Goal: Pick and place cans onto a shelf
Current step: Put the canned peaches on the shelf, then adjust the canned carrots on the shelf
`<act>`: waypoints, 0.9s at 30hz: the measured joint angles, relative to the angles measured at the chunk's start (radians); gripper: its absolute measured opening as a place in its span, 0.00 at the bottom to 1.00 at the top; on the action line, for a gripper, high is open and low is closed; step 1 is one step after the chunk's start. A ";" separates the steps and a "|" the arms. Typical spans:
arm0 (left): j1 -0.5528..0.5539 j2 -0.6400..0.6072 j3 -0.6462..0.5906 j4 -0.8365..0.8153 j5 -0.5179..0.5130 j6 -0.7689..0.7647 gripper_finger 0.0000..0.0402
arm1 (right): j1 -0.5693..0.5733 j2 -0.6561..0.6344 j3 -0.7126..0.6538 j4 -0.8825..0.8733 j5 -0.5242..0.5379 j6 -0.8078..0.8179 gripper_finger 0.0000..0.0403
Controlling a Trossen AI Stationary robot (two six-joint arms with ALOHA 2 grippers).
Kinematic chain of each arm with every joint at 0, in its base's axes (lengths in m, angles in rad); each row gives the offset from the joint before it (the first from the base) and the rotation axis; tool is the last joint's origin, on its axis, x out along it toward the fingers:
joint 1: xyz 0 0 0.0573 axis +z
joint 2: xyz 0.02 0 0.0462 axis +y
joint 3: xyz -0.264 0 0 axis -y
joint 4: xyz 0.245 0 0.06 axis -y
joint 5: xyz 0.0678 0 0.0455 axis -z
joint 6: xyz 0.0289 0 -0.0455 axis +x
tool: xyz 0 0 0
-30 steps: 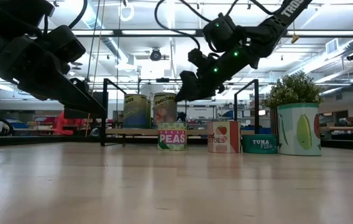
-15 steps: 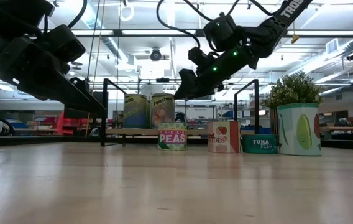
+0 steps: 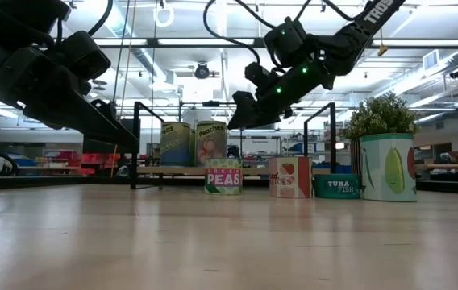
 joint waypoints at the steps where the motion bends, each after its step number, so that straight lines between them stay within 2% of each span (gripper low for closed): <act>1: 0.000 0.000 0.000 0.000 0.000 0.000 0.97 | -0.004 0.008 0.001 0.008 0.003 0.009 0.86; 5: 0.000 0.000 0.000 -0.002 0.000 0.002 0.97 | 0.008 0.053 0.004 0.032 0.019 0.055 0.86; 10: 0.000 0.000 0.000 -0.004 0.000 -0.002 0.97 | 0.039 0.130 0.000 0.115 0.099 0.029 0.86; 17: 0.000 0.000 0.000 -0.002 0.000 -0.007 0.97 | 0.029 0.145 0.001 0.184 0.104 0.045 0.86; 27: 0.001 0.000 0.000 -0.003 0.000 -0.008 0.97 | 0.040 0.142 0.001 0.154 0.123 0.012 0.86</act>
